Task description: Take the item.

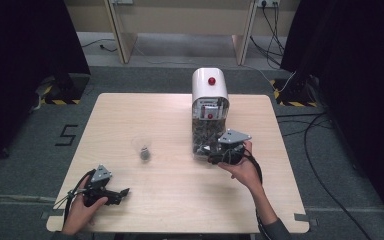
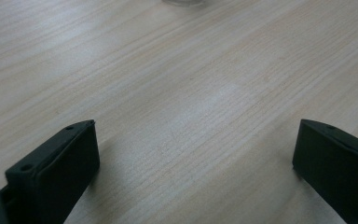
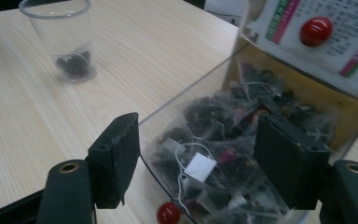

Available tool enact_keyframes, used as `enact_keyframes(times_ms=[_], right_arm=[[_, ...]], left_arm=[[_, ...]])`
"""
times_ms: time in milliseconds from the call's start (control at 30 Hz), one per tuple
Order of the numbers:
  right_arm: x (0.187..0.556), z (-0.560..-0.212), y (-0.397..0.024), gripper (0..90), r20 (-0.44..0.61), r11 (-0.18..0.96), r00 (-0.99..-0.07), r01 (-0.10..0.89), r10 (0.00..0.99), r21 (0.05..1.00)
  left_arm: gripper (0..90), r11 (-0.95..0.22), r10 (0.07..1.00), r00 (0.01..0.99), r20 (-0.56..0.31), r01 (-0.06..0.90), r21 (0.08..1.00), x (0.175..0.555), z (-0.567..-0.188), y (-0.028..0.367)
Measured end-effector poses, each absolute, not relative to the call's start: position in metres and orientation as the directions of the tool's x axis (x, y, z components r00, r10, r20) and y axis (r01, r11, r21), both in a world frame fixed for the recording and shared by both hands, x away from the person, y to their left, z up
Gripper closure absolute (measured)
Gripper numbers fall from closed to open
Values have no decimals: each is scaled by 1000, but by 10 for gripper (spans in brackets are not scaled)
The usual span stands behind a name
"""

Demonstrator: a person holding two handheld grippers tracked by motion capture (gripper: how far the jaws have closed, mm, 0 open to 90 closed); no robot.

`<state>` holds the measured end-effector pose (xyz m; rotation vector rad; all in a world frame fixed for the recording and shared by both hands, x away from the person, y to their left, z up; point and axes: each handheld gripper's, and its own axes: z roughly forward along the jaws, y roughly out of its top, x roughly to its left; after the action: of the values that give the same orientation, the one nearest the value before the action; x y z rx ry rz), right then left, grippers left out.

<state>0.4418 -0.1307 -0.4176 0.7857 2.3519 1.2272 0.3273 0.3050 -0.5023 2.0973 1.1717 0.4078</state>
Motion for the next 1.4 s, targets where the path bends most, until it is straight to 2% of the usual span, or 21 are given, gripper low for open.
enact_keyframes(times_ms=[333, 1400], right_arm=[[440, -421, -154, 299, -67, 444, -731, 336, 679, 831], [418, -439, -185, 267, -72, 468, -692, 403, 718, 787]], left_arm=[[0, -354, 838, 543, -58, 621, 699, 327, -502, 305], [0, -354, 838, 542, -58, 622, 699, 327, -502, 305]])
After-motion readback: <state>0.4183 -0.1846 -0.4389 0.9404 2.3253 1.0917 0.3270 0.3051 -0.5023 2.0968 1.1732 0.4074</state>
